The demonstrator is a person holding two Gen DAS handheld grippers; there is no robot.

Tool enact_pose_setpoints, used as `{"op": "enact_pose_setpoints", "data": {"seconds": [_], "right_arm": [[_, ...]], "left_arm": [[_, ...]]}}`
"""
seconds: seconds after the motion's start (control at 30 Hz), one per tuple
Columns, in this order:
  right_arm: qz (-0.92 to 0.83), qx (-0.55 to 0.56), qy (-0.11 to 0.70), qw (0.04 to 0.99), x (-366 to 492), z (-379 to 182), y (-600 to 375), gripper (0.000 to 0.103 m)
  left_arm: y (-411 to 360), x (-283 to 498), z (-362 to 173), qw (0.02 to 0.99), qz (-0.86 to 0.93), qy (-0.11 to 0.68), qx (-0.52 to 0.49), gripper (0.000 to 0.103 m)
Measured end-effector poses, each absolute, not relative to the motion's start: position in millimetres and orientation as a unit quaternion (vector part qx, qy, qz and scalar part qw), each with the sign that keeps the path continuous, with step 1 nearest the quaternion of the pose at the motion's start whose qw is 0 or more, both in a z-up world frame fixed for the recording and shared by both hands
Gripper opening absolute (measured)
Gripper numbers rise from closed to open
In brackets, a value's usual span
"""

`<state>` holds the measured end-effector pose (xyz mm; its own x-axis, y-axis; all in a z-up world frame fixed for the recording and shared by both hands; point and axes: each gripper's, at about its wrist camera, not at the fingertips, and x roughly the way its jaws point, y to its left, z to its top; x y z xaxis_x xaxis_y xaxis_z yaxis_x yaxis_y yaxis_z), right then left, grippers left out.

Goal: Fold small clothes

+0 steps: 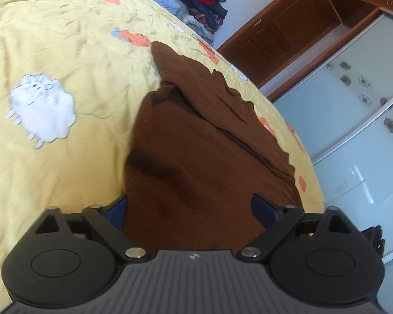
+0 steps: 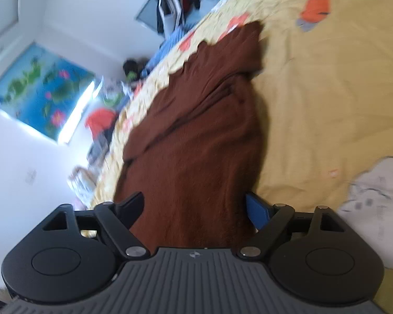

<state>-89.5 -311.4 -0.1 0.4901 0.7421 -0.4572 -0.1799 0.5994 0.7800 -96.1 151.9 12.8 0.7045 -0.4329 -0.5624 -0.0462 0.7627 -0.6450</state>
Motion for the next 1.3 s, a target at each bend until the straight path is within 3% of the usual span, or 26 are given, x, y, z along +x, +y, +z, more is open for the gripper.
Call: {"op": "enact_pose_setpoints", "data": {"seconds": [0.03,0.07,0.1,0.33,0.4,0.47,0.53,0.6,0.7,0.73,0.77,0.8,0.83,1.1,1.13,1.2,1.23,1.27,1.3], "right_arm": [[0.290,0.336,0.422,0.791,-86.4,-0.2,-306.8,0.042],[0.283,0.327,0.439,0.788,-83.5,-3.6,-302.9,0.013],[0.270,0.310,0.453,0.791,-80.2,-7.2,-299.2,0.011],[0.220,0.327,0.420,0.817,-112.0,-11.2,-341.8,0.007],[0.229,0.356,0.418,0.804,-114.5,-21.6,-350.1,0.011],[0.237,0.366,0.414,0.799,-122.1,-18.4,-349.4,0.044],[0.270,0.376,0.412,0.785,-133.4,-15.1,-345.0,0.067],[0.296,0.379,0.422,0.769,-144.1,-12.6,-337.1,0.071],[0.318,0.356,0.445,0.758,-156.5,-10.7,-318.2,0.069],[0.322,0.341,0.454,0.758,-157.5,-9.2,-309.9,0.059],[0.322,0.328,0.461,0.759,-157.2,-7.7,-303.4,0.033],[0.320,0.318,0.473,0.757,-155.0,-9.3,-296.3,0.014],[0.317,0.306,0.486,0.755,-152.9,-11.9,-293.0,0.013],[0.284,0.321,0.475,0.768,-184.3,-14.0,-334.0,0.012],[0.283,0.328,0.475,0.765,-186.3,-15.5,-333.6,0.016],[0.293,0.342,0.471,0.758,-188.6,-16.4,-330.6,0.036],[0.303,0.349,0.465,0.755,-187.8,-16.0,-327.8,0.055],[0.315,0.356,0.460,0.750,-187.3,-15.1,-321.6,0.061],[0.323,0.355,0.458,0.748,-186.9,-12.7,-316.0,0.069]], "left_arm": [[149.8,-92.6,12.9,0.864,-0.106,0.378,-0.315,0.039],[148.8,-88.5,10.8,0.861,-0.102,0.393,-0.306,0.019],[148.7,-84.6,7.9,0.855,-0.097,0.411,-0.301,0.004],[169.5,-109.7,6.1,0.869,-0.081,0.397,-0.284,0.006],[172.3,-113.2,5.2,0.863,-0.086,0.398,-0.301,0.008],[176.0,-119.5,1.7,0.841,-0.113,0.409,-0.337,0.018],[179.4,-132.2,-4.1,0.816,-0.151,0.405,-0.385,0.056],[177.9,-145.3,-7.9,0.800,-0.175,0.391,-0.420,0.078],[168.0,-150.8,-5.8,0.809,-0.167,0.385,-0.412,0.077],[166.1,-149.5,-4.3,0.811,-0.163,0.385,-0.408,0.069],[164.9,-147.5,-2.6,0.814,-0.154,0.394,-0.398,0.055],[163.7,-143.9,-1.9,0.816,-0.143,0.411,-0.379,0.011],[163.8,-141.5,-2.5,0.816,-0.133,0.429,-0.363,0.004],[198.4,-171.3,-4.4,0.816,-0.106,0.431,-0.371,0.005],[199.0,-172.6,-6.1,0.810,-0.108,0.429,-0.384,0.007],[196.9,-174.7,-7.3,0.806,-0.119,0.428,-0.391,0.013],[195.6,-176.9,-7.5,0.806,-0.123,0.425,-0.393,0.021],[193.3,-177.7,-7.9,0.805,-0.130,0.419,-0.400,0.027],[189.8,-178.1,-8.0,0.805,-0.138,0.412,-0.405,0.041]]}}
